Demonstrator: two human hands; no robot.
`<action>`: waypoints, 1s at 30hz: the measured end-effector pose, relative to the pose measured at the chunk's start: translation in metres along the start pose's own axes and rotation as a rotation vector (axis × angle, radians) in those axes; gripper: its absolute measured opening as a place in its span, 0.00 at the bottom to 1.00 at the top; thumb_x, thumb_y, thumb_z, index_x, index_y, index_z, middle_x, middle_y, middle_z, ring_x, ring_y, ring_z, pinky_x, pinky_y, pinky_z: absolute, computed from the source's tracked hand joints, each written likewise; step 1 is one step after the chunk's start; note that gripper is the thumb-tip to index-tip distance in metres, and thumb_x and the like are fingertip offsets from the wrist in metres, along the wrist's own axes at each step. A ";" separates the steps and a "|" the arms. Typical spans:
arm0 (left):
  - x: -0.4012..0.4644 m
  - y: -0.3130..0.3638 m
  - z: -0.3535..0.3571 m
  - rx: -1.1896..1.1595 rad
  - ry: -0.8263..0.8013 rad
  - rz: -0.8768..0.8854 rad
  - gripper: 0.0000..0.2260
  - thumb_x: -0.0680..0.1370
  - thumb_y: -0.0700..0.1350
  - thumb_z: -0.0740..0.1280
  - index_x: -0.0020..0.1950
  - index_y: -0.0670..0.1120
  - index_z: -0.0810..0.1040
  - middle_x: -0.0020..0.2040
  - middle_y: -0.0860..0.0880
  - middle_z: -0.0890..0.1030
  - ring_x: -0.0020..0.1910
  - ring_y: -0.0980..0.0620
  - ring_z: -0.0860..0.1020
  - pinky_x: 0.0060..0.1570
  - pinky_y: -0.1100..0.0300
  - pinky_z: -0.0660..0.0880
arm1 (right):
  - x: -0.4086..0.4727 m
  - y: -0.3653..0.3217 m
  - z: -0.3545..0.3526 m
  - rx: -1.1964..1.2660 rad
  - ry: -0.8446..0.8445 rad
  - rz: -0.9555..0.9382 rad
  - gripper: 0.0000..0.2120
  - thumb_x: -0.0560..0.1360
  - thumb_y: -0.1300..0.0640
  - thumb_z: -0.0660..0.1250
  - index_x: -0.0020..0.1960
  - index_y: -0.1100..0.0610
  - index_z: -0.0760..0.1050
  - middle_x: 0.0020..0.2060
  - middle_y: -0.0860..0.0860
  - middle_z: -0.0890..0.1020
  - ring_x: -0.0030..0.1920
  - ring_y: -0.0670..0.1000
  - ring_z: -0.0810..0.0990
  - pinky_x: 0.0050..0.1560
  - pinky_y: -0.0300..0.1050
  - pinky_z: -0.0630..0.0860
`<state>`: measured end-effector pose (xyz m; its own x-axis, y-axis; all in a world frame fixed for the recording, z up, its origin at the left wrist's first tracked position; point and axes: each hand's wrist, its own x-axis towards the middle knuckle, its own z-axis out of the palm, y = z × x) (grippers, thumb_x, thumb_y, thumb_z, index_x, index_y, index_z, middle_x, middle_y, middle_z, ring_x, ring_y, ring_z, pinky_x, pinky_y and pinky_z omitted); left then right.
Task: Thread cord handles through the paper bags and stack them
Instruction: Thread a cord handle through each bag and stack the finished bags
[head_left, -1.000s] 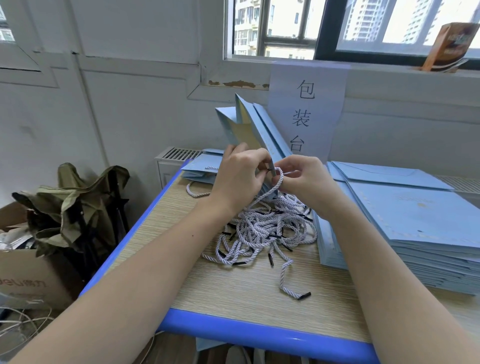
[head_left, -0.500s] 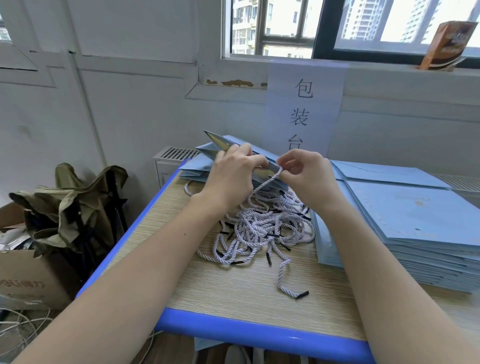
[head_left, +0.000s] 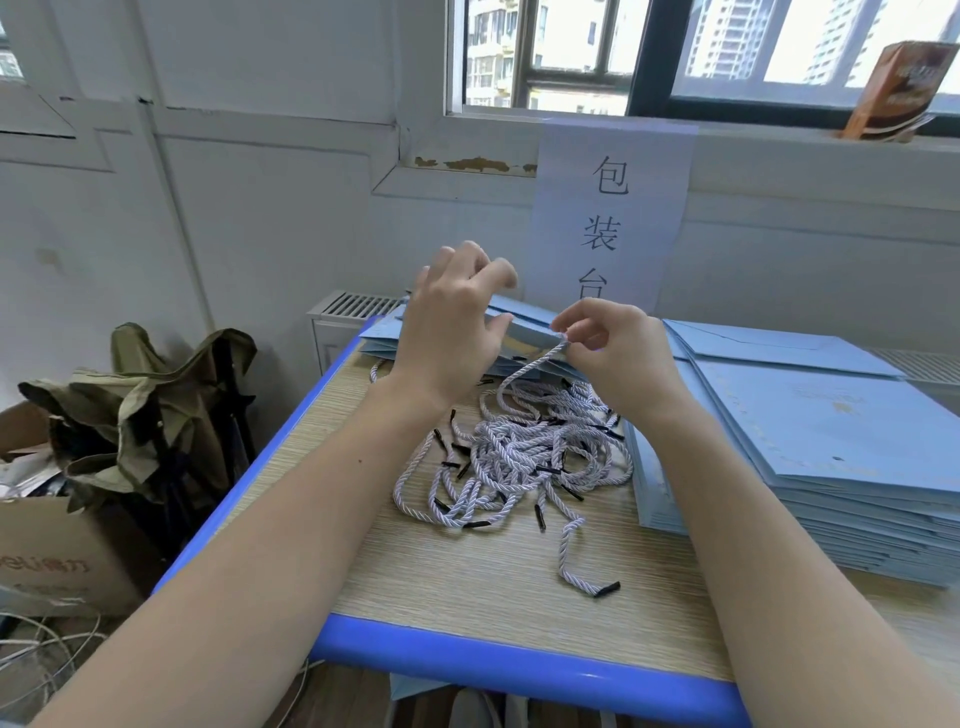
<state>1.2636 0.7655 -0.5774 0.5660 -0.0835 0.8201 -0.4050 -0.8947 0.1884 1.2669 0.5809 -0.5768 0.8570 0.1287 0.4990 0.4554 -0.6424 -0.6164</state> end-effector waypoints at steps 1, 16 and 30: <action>0.001 -0.003 0.000 0.036 -0.027 0.005 0.11 0.74 0.43 0.74 0.55 0.47 0.81 0.51 0.48 0.78 0.54 0.45 0.74 0.54 0.54 0.67 | 0.000 -0.001 0.000 -0.019 -0.023 -0.017 0.15 0.75 0.68 0.66 0.46 0.48 0.83 0.41 0.48 0.83 0.41 0.45 0.81 0.38 0.26 0.71; -0.004 -0.016 -0.001 -0.188 -0.582 -0.140 0.08 0.81 0.49 0.65 0.57 0.53 0.82 0.52 0.52 0.84 0.52 0.53 0.81 0.56 0.50 0.77 | -0.006 -0.004 0.010 -0.207 -0.276 -0.152 0.06 0.72 0.48 0.76 0.42 0.48 0.82 0.50 0.47 0.73 0.55 0.47 0.68 0.56 0.49 0.69; -0.002 -0.001 -0.007 -0.558 -0.539 -0.116 0.02 0.74 0.43 0.75 0.42 0.47 0.85 0.37 0.54 0.84 0.37 0.58 0.78 0.39 0.68 0.71 | -0.001 -0.006 -0.003 0.057 -0.019 0.009 0.17 0.78 0.45 0.69 0.37 0.55 0.83 0.20 0.38 0.72 0.24 0.42 0.69 0.27 0.33 0.61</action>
<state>1.2574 0.7695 -0.5758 0.8393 -0.3325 0.4301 -0.5422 -0.5695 0.6178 1.2627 0.5829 -0.5716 0.8655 0.1377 0.4816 0.4599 -0.5994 -0.6551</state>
